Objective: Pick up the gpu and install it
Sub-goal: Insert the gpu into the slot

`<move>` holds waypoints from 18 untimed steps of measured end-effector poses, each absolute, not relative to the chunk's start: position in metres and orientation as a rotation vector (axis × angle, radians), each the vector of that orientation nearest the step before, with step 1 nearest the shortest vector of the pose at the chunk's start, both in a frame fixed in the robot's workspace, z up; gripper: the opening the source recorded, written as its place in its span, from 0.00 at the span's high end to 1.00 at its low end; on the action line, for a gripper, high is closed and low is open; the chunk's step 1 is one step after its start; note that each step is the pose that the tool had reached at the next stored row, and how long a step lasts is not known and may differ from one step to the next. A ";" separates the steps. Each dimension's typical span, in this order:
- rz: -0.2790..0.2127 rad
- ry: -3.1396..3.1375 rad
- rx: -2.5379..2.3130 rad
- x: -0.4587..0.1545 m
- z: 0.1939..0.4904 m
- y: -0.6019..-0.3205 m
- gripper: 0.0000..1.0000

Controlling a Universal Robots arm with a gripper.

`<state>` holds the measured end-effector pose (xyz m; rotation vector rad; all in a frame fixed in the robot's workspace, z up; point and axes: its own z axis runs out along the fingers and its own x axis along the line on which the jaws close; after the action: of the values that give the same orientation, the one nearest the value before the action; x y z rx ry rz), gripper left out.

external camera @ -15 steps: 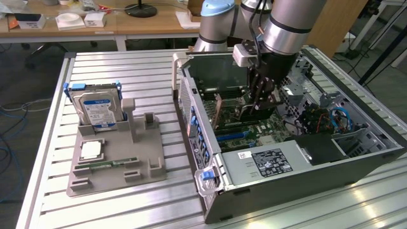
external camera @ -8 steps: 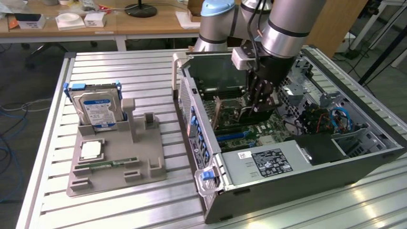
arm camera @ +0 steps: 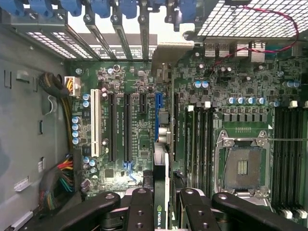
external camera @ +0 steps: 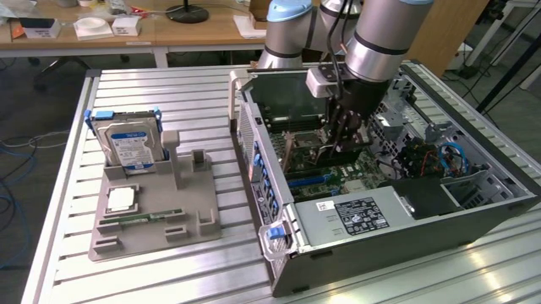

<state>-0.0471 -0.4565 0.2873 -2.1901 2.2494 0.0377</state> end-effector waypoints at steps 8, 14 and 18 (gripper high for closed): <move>0.036 2.250 -2.191 -0.052 0.281 -0.457 0.74; 0.033 2.251 -2.192 -0.057 0.276 -0.458 0.74; 0.031 2.252 -2.193 -0.058 0.273 -0.458 0.74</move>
<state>-0.0585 -0.4581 0.2732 -2.1929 2.2521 0.0315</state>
